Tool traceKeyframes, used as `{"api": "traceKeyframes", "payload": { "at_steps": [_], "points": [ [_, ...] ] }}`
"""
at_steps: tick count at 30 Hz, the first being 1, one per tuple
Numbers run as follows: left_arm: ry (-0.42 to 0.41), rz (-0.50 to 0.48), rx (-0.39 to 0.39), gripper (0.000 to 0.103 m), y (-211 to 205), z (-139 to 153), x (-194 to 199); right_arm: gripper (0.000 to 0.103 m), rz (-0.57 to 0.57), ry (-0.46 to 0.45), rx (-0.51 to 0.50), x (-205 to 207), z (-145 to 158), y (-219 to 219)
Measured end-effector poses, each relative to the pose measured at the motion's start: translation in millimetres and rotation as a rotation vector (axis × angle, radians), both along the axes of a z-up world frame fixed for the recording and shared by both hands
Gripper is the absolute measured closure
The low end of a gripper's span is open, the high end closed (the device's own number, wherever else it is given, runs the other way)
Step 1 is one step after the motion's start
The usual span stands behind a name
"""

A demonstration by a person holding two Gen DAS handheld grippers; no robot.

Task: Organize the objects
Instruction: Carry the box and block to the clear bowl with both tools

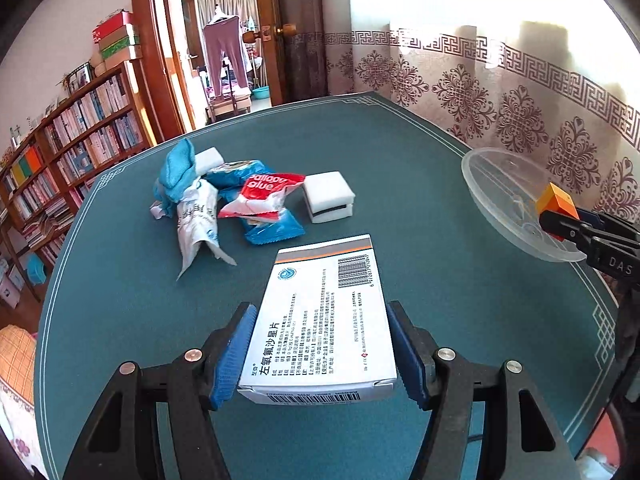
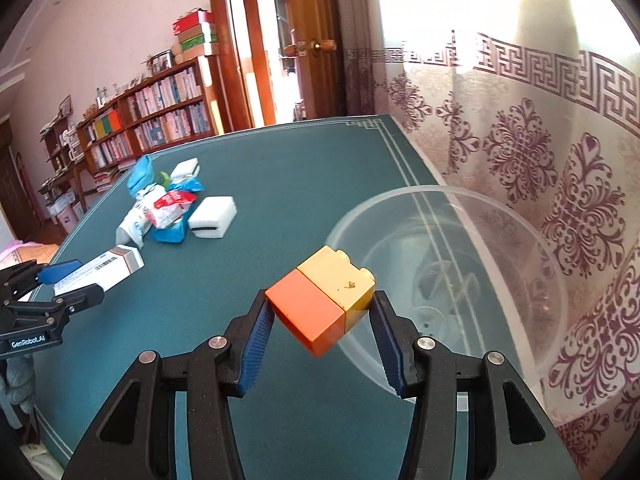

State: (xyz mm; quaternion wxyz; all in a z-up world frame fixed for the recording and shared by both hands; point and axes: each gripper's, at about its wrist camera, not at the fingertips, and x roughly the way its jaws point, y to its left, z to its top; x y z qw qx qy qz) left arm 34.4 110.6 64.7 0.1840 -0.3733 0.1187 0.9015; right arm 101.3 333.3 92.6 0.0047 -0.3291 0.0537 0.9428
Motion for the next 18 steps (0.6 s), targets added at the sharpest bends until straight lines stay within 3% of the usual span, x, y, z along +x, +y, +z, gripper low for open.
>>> {"api": "traceKeyframes", "payload": {
  "at_steps": [9,18],
  "points": [
    [0.001,-0.114,-0.012,0.035,60,7,1,0.052,-0.137,-0.031,0.020,5,-15,53],
    [0.007,-0.220,-0.008,0.035,114,17,-4,0.052,-0.197,-0.038,0.062,8,-21,68]
  ]
}}
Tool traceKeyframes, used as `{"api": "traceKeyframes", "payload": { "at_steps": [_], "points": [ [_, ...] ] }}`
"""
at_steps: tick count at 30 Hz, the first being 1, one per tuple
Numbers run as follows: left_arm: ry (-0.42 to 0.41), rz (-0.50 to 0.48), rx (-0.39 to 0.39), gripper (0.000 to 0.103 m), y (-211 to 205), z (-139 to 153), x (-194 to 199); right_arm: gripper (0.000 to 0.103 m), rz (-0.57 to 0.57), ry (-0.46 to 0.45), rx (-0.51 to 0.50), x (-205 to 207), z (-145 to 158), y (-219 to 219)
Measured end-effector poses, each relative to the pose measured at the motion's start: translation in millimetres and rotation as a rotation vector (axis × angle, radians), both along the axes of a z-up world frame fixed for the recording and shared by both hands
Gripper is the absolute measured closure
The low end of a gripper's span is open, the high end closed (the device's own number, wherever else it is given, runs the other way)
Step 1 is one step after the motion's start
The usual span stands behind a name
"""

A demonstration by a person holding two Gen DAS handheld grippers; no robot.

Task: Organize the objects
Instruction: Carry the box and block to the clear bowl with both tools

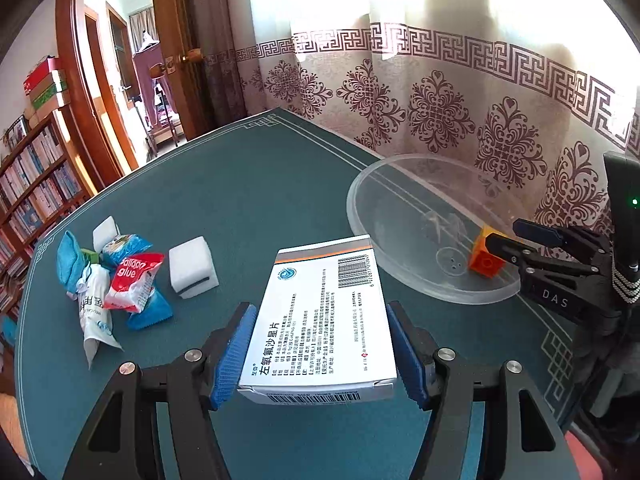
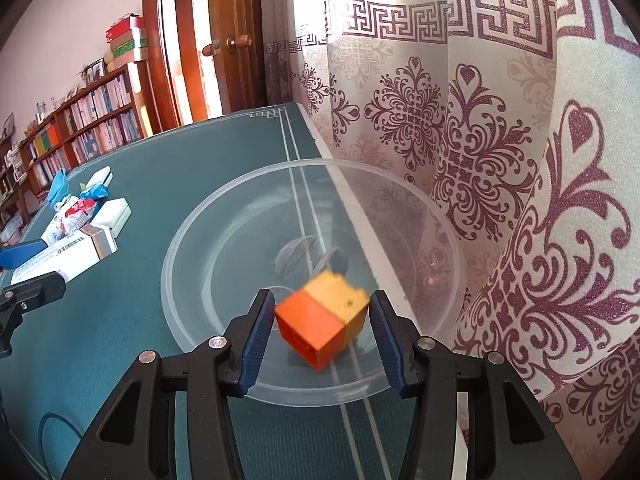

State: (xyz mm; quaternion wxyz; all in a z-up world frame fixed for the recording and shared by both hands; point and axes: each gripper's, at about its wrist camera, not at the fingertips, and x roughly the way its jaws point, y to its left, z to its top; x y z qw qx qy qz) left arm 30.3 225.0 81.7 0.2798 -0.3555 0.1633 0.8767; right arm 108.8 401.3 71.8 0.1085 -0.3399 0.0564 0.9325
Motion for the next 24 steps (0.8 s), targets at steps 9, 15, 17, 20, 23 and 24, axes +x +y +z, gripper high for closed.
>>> {"api": "traceKeyframes", "payload": {
  "at_steps": [9,15,17,20,23,24],
  "points": [
    [0.019,-0.102,0.008,0.035,53,11,-8,0.052,-0.003,0.005,-0.002,6,1,4],
    [0.000,-0.145,0.027,0.035,81,8,-23,0.052,-0.009,0.013,-0.019,10,0,7],
    [-0.010,-0.156,0.034,0.035,90,6,-29,0.052,-0.009,0.015,-0.021,12,0,7],
    [-0.016,-0.163,0.050,0.035,103,3,-39,0.052,-0.006,0.018,-0.017,13,0,5],
    [-0.015,-0.151,0.068,0.031,113,1,-48,0.052,-0.001,0.018,-0.008,13,0,2],
    [-0.024,-0.143,0.074,0.027,113,-1,-51,0.052,0.001,0.018,-0.004,13,-1,1]
  ]
}}
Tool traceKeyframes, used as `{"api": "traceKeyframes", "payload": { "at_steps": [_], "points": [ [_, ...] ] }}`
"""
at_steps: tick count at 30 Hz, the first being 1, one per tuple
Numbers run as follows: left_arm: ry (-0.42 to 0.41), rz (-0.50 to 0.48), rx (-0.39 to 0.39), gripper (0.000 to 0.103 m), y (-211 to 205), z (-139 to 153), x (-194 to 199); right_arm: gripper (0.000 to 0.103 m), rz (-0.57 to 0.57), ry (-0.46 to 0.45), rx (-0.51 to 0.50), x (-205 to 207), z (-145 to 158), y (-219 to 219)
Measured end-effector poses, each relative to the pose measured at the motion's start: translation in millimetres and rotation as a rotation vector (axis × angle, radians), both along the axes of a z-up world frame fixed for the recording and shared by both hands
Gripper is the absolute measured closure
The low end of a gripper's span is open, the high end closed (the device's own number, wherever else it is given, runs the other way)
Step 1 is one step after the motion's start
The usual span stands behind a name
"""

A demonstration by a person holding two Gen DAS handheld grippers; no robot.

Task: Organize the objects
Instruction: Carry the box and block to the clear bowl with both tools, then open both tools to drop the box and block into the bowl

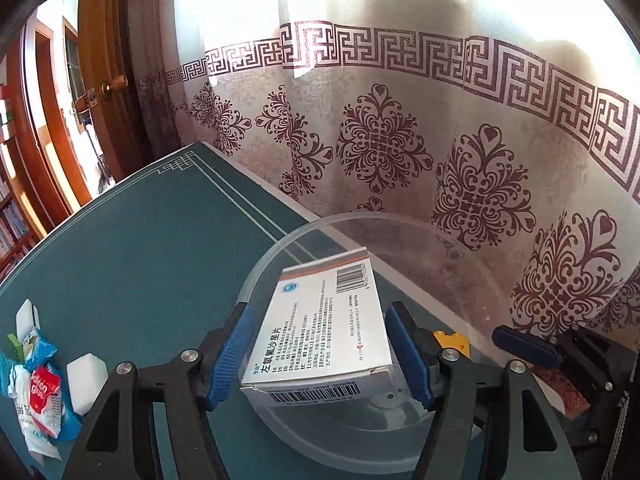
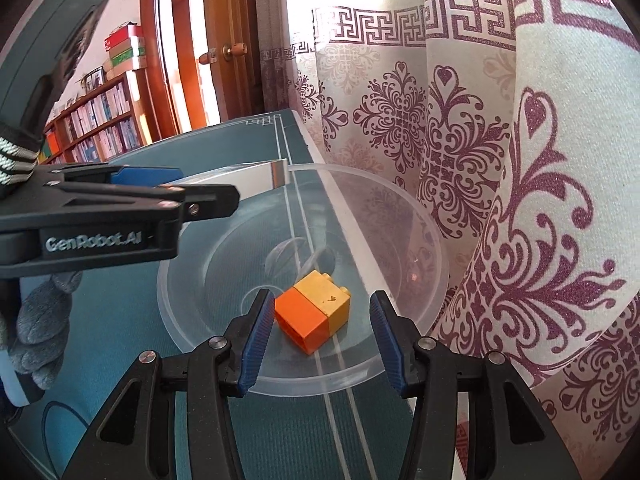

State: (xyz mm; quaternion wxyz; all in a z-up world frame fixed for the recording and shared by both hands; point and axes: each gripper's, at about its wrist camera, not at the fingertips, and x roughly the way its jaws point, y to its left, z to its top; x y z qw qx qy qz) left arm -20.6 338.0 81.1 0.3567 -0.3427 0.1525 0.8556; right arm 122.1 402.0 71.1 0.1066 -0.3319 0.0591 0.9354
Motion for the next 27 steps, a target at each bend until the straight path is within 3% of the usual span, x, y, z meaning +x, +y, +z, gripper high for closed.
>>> {"api": "traceKeyframes", "payload": {
  "at_steps": [11,15,21,27],
  "points": [
    [-0.057,0.085,0.008,0.023,-26,-15,-11,0.052,0.013,0.009,0.005,3,0,-5],
    [-0.033,0.116,0.015,0.013,-33,-11,-8,0.052,0.025,0.014,0.002,4,0,-9],
    [-0.006,0.175,0.019,0.005,-46,-5,-6,0.047,0.036,0.026,-0.021,3,2,-9],
    [0.036,0.225,0.004,0.004,-59,-5,-2,0.045,0.056,0.045,-0.029,6,4,-17]
  ]
}}
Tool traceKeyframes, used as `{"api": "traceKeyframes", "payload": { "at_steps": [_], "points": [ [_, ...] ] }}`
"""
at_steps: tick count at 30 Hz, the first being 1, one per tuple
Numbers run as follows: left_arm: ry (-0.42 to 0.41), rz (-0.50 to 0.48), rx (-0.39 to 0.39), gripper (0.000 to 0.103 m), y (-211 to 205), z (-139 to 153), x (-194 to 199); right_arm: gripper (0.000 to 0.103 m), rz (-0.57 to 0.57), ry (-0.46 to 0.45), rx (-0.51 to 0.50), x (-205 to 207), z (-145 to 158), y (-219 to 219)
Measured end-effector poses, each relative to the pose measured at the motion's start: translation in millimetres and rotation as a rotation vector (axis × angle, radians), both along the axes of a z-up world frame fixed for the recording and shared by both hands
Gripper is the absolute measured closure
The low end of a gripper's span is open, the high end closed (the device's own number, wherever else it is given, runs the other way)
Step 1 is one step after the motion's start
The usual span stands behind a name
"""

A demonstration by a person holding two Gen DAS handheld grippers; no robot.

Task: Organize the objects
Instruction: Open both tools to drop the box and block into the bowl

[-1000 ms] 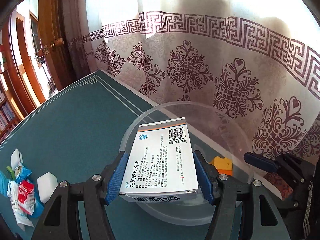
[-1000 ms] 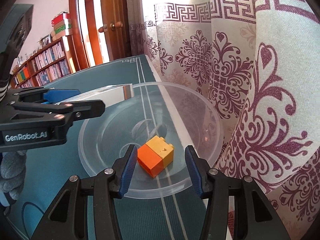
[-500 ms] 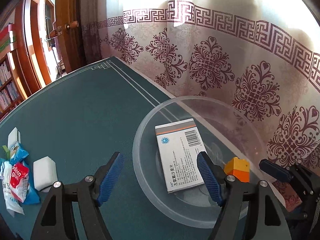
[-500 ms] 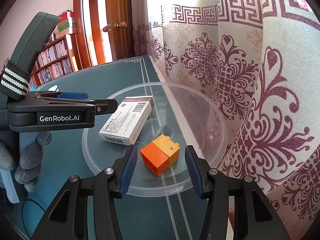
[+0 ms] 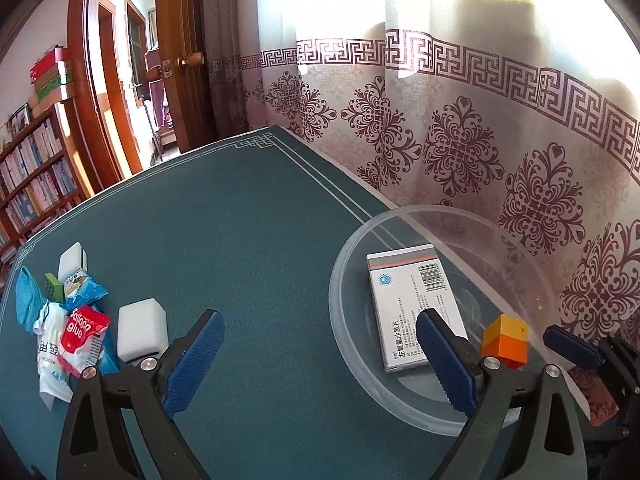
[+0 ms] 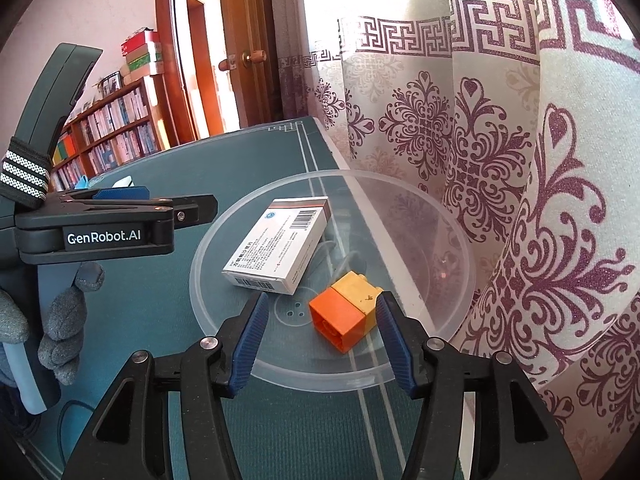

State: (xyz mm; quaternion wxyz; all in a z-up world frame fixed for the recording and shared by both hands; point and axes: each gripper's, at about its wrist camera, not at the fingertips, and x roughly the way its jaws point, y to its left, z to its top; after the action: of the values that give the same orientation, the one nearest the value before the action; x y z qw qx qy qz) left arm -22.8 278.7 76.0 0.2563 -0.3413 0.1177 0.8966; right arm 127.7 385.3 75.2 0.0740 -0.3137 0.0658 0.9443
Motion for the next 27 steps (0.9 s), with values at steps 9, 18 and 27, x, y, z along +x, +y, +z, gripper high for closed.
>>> {"api": "traceKeyframes", "payload": {
  "at_steps": [9,18,27],
  "points": [
    [0.012,0.049,0.003,0.002,-23,-1,1,0.034,0.052,0.025,-0.017,3,3,-18],
    [0.028,0.099,0.014,0.001,-50,-1,-1,0.011,0.113,0.062,-0.057,0,8,-35],
    [0.022,0.158,0.026,0.001,-84,-5,-9,0.011,0.181,0.024,-0.039,-13,4,-70]
  ]
}}
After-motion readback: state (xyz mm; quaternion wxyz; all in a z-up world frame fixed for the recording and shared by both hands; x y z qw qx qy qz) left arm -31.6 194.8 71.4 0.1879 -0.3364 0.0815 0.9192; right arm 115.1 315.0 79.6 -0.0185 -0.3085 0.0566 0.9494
